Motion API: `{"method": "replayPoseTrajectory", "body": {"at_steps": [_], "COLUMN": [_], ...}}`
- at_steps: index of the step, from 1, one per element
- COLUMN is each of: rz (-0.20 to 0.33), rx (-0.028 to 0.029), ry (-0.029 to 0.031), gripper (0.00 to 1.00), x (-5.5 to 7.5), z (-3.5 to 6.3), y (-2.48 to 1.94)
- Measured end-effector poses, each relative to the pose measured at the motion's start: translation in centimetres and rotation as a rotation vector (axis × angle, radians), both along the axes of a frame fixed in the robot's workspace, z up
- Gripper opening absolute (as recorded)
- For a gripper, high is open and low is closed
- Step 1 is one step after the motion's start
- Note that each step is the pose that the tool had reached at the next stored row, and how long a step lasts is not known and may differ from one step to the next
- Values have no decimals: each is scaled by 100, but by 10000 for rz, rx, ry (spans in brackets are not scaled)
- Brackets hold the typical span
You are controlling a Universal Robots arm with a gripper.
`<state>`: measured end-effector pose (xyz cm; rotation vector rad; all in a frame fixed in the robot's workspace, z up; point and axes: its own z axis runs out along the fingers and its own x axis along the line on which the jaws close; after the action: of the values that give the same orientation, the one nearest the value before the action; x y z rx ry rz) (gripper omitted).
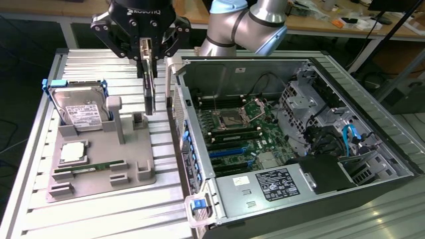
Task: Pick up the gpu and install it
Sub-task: 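Pick up the gpu and move the gpu toward the slot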
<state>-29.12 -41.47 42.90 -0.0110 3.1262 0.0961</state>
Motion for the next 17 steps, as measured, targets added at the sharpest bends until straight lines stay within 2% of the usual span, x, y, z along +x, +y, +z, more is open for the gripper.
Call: {"method": "replayPoseTrajectory", "body": {"at_steps": [17], "rz": [0], "rx": [-1], "ry": [32], "gripper": [27], "x": [533], "z": [0], "y": [0]}}
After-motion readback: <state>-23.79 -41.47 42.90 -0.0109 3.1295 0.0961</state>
